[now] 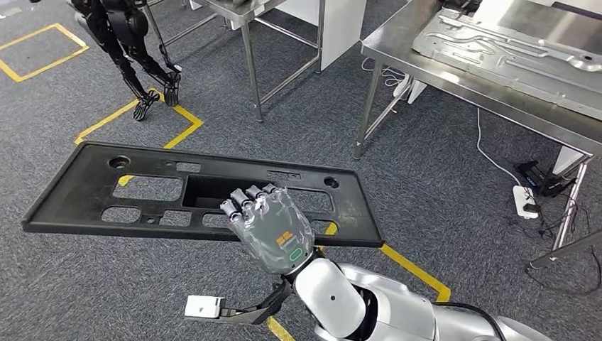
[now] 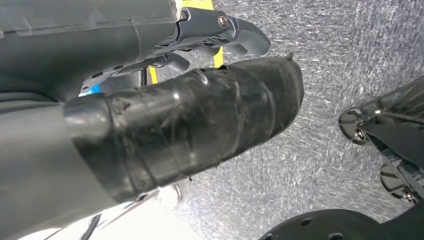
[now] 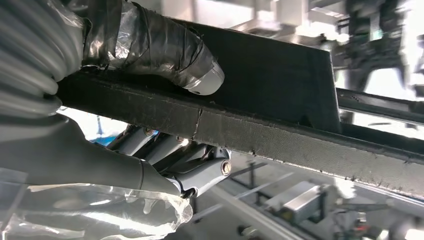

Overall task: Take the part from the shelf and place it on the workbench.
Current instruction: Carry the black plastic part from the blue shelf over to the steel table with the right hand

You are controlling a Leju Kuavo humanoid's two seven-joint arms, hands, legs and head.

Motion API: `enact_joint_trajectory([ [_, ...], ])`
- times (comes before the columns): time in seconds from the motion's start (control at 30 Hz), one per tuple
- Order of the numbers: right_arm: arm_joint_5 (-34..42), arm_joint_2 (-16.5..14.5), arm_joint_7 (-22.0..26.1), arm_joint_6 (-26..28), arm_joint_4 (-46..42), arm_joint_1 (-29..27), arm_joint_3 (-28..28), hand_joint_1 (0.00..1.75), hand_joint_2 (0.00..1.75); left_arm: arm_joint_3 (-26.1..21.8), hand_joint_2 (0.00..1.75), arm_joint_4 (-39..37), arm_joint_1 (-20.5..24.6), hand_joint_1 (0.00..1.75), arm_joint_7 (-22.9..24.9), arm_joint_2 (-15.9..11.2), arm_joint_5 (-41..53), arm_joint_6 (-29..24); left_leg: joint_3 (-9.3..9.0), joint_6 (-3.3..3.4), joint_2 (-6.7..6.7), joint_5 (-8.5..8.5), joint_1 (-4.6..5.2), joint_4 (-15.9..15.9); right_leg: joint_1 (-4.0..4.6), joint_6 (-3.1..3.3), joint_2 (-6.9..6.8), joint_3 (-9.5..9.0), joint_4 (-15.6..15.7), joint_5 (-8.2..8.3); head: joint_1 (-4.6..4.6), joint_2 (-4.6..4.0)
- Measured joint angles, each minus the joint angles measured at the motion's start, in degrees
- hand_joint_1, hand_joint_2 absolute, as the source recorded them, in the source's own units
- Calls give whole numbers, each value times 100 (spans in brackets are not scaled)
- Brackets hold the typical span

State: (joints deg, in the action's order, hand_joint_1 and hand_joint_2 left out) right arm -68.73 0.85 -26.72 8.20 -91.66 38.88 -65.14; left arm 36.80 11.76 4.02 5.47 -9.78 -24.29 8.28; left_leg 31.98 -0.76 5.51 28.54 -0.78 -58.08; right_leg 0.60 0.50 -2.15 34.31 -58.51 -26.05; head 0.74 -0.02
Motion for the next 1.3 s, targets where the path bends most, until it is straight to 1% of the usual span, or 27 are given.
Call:
enact_joint_trajectory([
  [0.07,-145,33,-69,-59,0,9,20,175,175,7,0,0,3,0,20,-4,-9,1,118,-46,-191,196,-21,-277,-31,70,106,-10,34,34,-11,0],
  [0.13,-295,72,-146,-120,5,12,45,175,175,25,0,-1,-4,0,48,-5,4,2,463,-66,-438,550,-29,-983,-39,116,216,-6,44,54,-30,0],
  [0.17,-362,98,-183,-150,12,7,56,175,175,36,0,-1,-8,0,67,-5,21,2,657,-69,-486,687,-28,-1362,-31,128,281,-1,42,60,-36,0],
  [0.2,-415,134,-219,-183,20,0,66,175,175,48,0,-1,-13,0,84,-4,44,5,789,-66,-502,731,-28,-1605,-23,134,351,2,39,64,-37,0],
  [0.23,-464,178,-262,-223,27,-9,77,175,175,60,0,-1,-17,0,96,-4,65,7,827,-55,-508,663,-28,-1642,-16,137,422,3,30,66,-37,0],
  [0.27,-512,226,-312,-269,30,-15,93,175,175,72,0,-1,-21,0,106,-5,84,9,757,-38,-523,495,-28,-1457,-13,136,494,4,16,66,-36,0],
  [0.3,-558,280,-362,-316,28,-20,114,175,175,83,0,-1,-24,0,109,-8,96,11,597,-15,-564,272,-28,-1099,-12,131,563,5,-4,62,-37,0],
  [0.37,-636,384,-448,-403,10,-27,164,175,175,106,0,-1,-27,0,104,-18,106,11,264,35,-751,0,-30,-389,-10,95,684,34,-52,52,-33,0],
  [0.43,-715,495,-523,-490,-34,-61,211,175,175,142,0,-1,-19,0,69,-25,109,13,140,75,-857,-26,-17,-121,-21,28,778,81,-70,65,-31,0],
  [0.5,-800,631,-600,-585,-101,-137,261,175,175,171,0,1,3,0,8,-21,110,15,127,128,-776,-58,-20,-75,-34,-45,859,99,-48,93,-32,0],
  [0.53,-839,709,-633,-628,-138,-179,290,175,175,178,0,1,13,0,-19,-19,110,16,112,166,-721,-80,-31,-42,-24,-78,820,109,-66,72,-29,0],
  [0.6,-936,869,-682,-705,-216,-240,353,175,175,186,0,2,2,0,-63,-15,108,15,90,242,-599,-123,-53,25,-9,-140,580,256,-381,-146,7,0],
  [0.67,-1064,998,-721,-776,-287,-316,419,175,175,194,0,2,-19,0,-80,-17,92,20,95,278,-481,-131,-32,36,-36,-188,332,592,-1082,-523,42,0],
  [0.7,-1122,1048,-736,-803,-316,-366,445,175,175,198,0,2,-25,0,-78,-16,76,30,100,283,-420,-128,-27,36,-56,-210,290,755,-1416,-655,44,0],
  [0.73,-1171,1099,-748,-823,-342,-423,469,175,175,203,0,2,-26,0,-65,-16,55,52,101,285,-358,-123,-25,34,-75,-228,269,846,-1600,-687,45,0],
  [0.77,-1209,1155,-755,-836,-370,-480,496,175,175,209,0,2,-24,0,-40,-15,34,88,97,283,-300,-117,-26,32,-92,-243,254,832,-1577,-611,45,0],
  [0.8,-1246,1213,-762,-848,-406,-535,529,175,175,216,0,2,-20,0,0,-11,11,133,88,276,-247,-108,-27,29,-104,-250,226,697,-1322,-437,45,0],
  [0.83,-1288,1278,-773,-860,-455,-591,575,175,175,226,0,2,-15,0,55,-6,-8,182,73,263,-200,-94,-26,25,-109,-245,149,472,-908,-220,46,0],
  [0.9,-1392,1414,-802,-906,-600,-712,697,175,175,250,0,2,-12,0,188,6,-30,257,42,219,-124,-60,0,9,-68,-208,-56,88,-181,31,44,0],
  [0.97,-1498,1567,-836,-988,-806,-881,838,175,175,272,0,2,-13,0,307,15,-40,292,15,164,-48,-34,27,8,-21,-161,-113,-8,40,50,38,0],
  [1.03,-1544,1725,-854,-1066,-1031,-1083,965,175,175,281,0,2,-14,0,370,21,-67,297,-9,104,27,-5,21,18,-34,-102,3,-12,64,72,37,0],
  [1.1,-1549,1860,-859,-1113,-1239,-1242,1076,175,175,285,0,2,-16,0,390,24,-91,285,51,49,-114,160,-2,-175,-69,-28,114,-35,107,102,24,0],
  [1.17,-1553,1966,-864,-1165,-1422,-1349,1170,175,175,300,0,2,-18,0,402,25,-94,258,333,19,-382,518,-19,-816,-86,21,227,-41,123,118,-2,0],
  [1.2,-1555,2012,-865,-1202,-1502,-1402,1208,175,175,309,0,2,-18,0,408,25,-90,241,525,12,-457,693,-20,-1218,-84,33,288,-37,119,119,-10,0],
  [1.23,-1555,2061,-870,-1243,-1572,-1459,1239,175,175,318,0,2,-20,0,411,25,-84,223,678,6,-489,784,-21,-1522,-81,35,355,-36,112,118,-13,0],
  [1.27,-1555,2110,-877,-1284,-1636,-1513,1269,175,175,323,0,2,-25,0,413,25,-68,209,750,7,-500,766,-21,-1645,-77,37,412,-35,101,115,-12,0],
  [1.3,-1555,2157,-886,-1323,-1700,-1558,1299,175,175,327,0,2,-29,0,414,25,-47,201,717,14,-502,637,-21,-1543,-76,36,468,-34,85,109,-13,0],
])
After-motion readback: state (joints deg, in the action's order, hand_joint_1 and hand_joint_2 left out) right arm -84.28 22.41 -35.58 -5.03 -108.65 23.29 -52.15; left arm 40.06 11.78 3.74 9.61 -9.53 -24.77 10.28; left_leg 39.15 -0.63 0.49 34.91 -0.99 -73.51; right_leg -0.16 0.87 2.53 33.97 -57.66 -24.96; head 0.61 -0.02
